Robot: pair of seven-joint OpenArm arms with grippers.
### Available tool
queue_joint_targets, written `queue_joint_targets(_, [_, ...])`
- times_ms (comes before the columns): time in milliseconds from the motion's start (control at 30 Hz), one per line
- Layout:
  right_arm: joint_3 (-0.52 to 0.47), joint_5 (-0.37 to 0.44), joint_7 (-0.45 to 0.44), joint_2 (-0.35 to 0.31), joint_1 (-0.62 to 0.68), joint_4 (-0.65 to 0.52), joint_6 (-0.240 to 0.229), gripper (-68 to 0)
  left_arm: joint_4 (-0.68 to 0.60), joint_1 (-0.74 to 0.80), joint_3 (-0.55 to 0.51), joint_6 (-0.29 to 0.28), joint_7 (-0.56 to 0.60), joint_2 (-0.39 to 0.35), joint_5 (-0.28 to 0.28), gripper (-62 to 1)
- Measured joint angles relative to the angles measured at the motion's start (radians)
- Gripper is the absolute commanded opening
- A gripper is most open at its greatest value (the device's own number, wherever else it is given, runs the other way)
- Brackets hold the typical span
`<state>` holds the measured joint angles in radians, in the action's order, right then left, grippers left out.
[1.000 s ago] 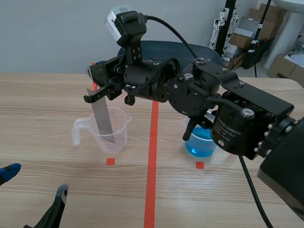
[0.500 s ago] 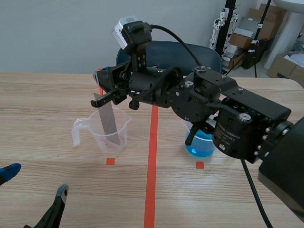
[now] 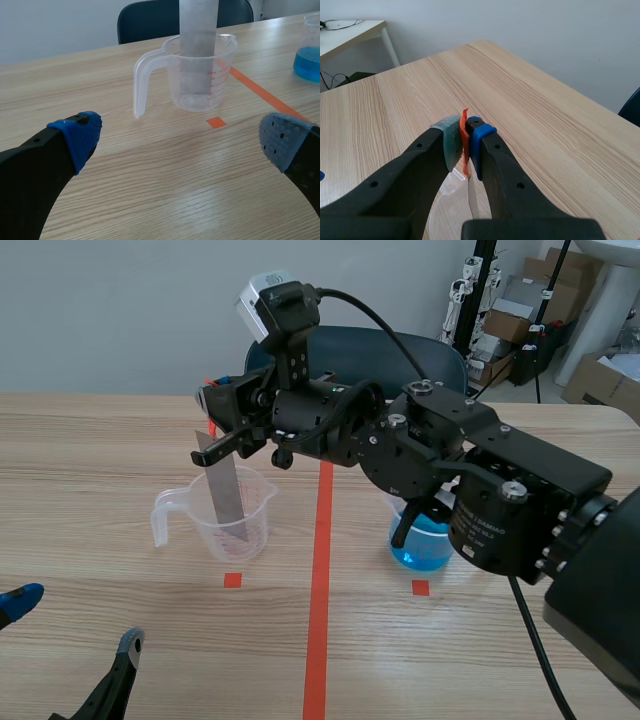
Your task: Do the redox reaction experiment. put the plate into the left beaker
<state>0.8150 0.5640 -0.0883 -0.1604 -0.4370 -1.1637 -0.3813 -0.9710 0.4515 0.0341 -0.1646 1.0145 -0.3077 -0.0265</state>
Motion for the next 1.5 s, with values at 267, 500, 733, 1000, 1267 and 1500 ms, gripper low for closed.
queue_joint_targets(267, [0.051, -0.026, -0.013, 0.0, 0.0, 0.001, 0.0, -67.1, 0.0, 0.0, 0.0, 0.0, 0.0, 0.0, 0.0, 1.4])
queue_joint_targets(500, [0.05, -0.026, -0.016, 0.0, 0.0, 0.002, 0.017, -67.1, 0.0, 0.0, 0.0, 0.0, 0.0, 0.0, 0.0, 1.4])
queue_joint_targets(733, [0.05, -0.037, -0.016, 0.0, 0.0, 0.002, 0.026, -67.1, 0.0, 0.0, 0.0, 0.0, 0.0, 0.0, 0.0, 1.4])
queue_joint_targets(1000, [0.05, -0.041, -0.016, 0.0, 0.0, 0.002, 0.026, -31.6, 0.0, 0.0, 0.0, 0.0, 0.0, 0.0, 0.0, 1.4])
queue_joint_targets(1267, [0.048, -0.06, -0.035, 0.001, -0.001, 0.002, 0.168, 0.4, 0.0, 0.0, 0.0, 0.0, 0.0, 0.0, 0.0, 1.4])
queue_joint_targets(1500, [0.048, -0.071, -0.027, 0.0, -0.001, 0.002, 0.16, 0.4, 0.0, 0.0, 0.0, 0.0, 0.0, 0.0, 0.0, 1.4])
